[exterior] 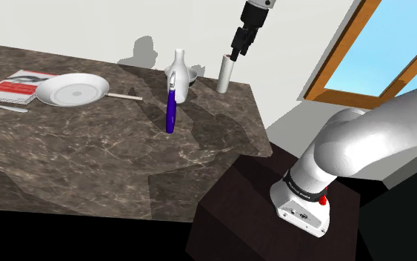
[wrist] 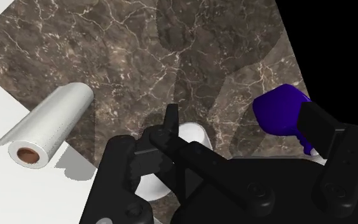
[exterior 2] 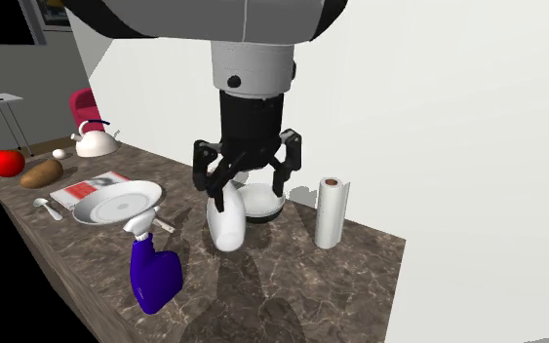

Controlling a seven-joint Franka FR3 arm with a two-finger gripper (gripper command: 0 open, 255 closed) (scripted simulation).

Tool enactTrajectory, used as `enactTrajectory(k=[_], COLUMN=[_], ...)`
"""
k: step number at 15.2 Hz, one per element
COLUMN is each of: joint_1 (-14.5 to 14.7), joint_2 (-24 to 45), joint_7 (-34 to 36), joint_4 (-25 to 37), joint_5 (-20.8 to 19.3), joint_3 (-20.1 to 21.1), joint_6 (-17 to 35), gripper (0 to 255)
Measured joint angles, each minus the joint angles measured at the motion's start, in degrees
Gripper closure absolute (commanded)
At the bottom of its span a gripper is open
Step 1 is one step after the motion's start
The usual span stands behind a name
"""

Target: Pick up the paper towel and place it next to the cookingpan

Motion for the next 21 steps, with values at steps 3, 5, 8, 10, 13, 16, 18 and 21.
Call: enactTrajectory(k=[3,5,8,10,13,16,18,21], joint_1=[-0.6,-0.8,-1.2,-1.5,-2.0,-2.9,-3.9,-5.6], joint_2=[4.5,8.3,13.7,17.7,24.3,30.6,34.9,41.7], joint_7=[-3.9,-6.2,-10.0,-12.7,-16.6,-20.5,-23.4,-27.1], joint_4=[1.9,4.3,7.5,10.5,15.5,21.1,24.7,31.3], joint_5=[-0.9,-1.0,-0.8,-0.3,1.0,2.8,4.1,6.4], joint_3=[-2.6,-4.1,-6.4,-7.8,-9.7,-11.1,-12.0,-12.6], joint_6=[2.4,3.8,5.8,6.8,8.1,8.5,8.9,8.7], gripper=[0,0,0,0,0,0,0,0])
